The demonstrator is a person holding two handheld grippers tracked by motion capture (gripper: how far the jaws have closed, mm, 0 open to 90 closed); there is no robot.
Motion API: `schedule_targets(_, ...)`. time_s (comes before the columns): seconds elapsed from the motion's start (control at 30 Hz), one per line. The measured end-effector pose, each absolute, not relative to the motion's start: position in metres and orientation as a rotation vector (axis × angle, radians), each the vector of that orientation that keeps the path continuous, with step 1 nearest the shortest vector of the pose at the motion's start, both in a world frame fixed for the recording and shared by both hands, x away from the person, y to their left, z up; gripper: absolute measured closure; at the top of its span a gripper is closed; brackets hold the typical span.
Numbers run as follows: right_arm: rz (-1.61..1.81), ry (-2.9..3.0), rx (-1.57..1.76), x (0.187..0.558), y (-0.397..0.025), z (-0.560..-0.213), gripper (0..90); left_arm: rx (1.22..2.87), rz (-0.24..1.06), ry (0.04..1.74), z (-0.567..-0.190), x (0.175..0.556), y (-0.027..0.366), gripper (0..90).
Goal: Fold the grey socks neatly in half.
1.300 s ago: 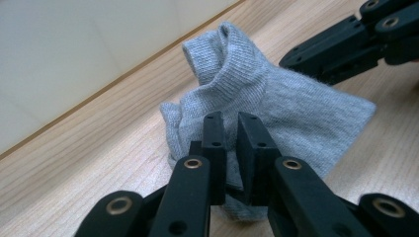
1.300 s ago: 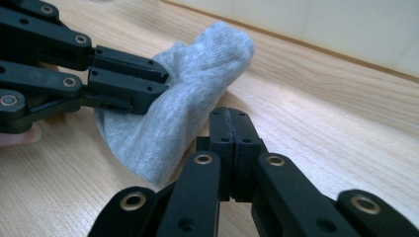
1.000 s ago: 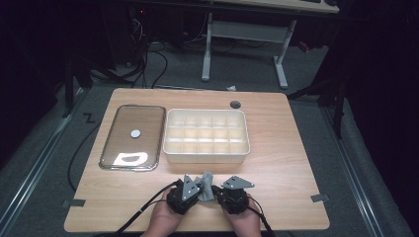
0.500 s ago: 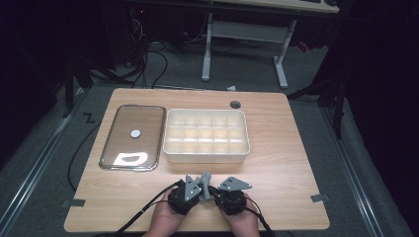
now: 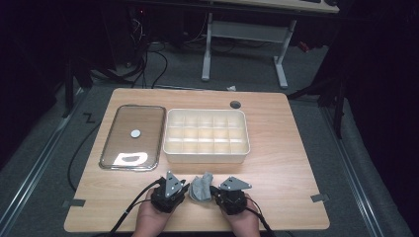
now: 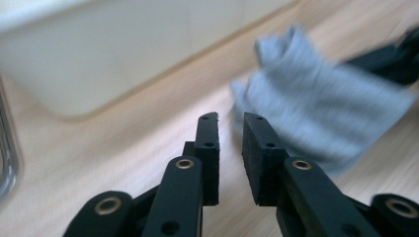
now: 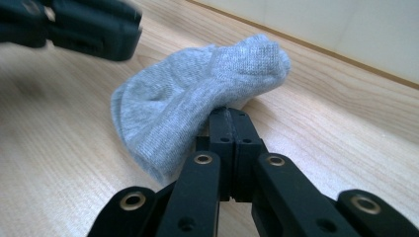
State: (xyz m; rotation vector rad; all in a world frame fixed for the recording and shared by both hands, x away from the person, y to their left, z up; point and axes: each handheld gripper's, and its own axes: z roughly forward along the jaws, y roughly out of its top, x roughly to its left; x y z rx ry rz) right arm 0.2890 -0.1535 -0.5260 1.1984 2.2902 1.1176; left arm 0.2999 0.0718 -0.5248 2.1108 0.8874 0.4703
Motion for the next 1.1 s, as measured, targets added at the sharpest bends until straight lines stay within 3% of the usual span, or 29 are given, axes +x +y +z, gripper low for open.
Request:
schedule_targets(0.83,0.991,2.318,1.149,0.289,-0.14,-0.504,90.0,2.127,0.37,0.848,-0.533,0.298,0.056,78.2)
schedule_targets(1.1,0.955,2.36,1.089,0.288,-0.126,-0.5,89.2,2.105,0.299,0.84,-0.531,0.299,0.057,84.8)
